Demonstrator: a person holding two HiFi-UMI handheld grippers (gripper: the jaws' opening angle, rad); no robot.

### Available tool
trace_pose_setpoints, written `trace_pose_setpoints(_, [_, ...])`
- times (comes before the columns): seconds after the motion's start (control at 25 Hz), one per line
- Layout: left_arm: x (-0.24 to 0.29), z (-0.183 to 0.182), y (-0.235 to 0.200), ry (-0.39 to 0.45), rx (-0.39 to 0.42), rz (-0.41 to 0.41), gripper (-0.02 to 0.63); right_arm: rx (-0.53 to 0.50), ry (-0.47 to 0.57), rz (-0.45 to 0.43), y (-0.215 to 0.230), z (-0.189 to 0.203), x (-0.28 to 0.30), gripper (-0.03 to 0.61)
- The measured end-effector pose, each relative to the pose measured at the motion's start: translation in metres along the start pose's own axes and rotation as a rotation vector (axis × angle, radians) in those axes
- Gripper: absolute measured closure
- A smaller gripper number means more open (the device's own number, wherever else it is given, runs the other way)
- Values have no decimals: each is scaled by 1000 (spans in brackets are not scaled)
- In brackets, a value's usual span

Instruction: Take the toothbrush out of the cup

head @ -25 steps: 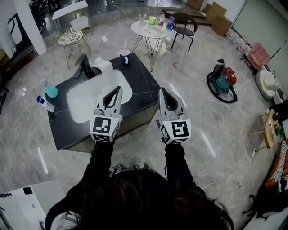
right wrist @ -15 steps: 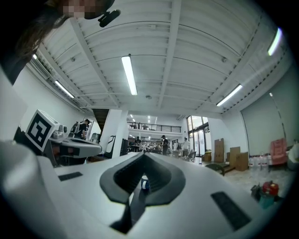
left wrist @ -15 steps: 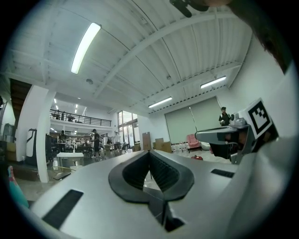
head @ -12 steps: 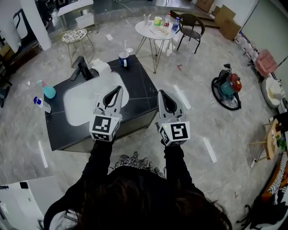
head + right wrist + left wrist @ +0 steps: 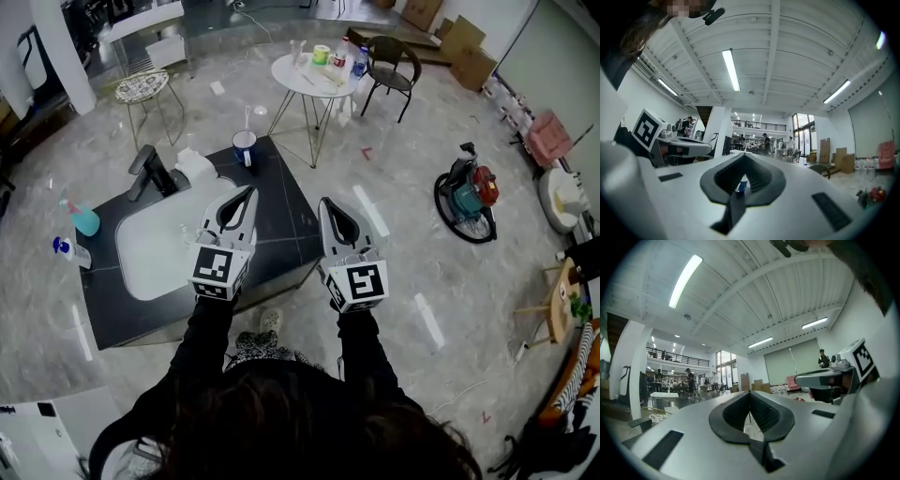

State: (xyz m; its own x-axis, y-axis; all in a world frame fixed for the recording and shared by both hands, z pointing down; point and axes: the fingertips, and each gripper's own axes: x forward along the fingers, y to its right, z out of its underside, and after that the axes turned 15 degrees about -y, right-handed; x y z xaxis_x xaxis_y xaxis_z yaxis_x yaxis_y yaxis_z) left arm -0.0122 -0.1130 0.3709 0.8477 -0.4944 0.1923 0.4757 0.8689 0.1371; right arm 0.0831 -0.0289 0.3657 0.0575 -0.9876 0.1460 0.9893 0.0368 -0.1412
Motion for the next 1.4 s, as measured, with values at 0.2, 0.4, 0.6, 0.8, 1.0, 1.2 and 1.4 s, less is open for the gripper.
trace_pose_setpoints(0.2, [42, -7, -29, -1, 1, -7, 606, 1, -4, -7, 21, -3, 44, 574])
trace_pose_setpoints(0.4, [74, -5, -60, -15, 1, -29, 606, 13, -13, -27, 33, -1, 90, 574])
trace_pose_setpoints(0.6, [96, -2, -88, -29, -17, -51, 606, 6, -12, -52, 37, -7, 129, 574])
trace_pose_setpoints(0.8, [110, -4, -108, -25, -9, -65, 606, 3, -1, -67, 40, -13, 157, 574])
trace_pose_setpoints(1.0, [121, -9, -122, -23, -3, -83, 606, -4, 11, -87, 42, -18, 174, 574])
trace_pose_setpoints(1.2, [134, -7, -126, -42, -6, -98, 606, 11, 7, -100, 54, -15, 187, 574])
trace_pose_setpoints(1.4, [149, 5, -131, -78, -34, -160, 606, 7, 2, -162, 65, -8, 207, 574])
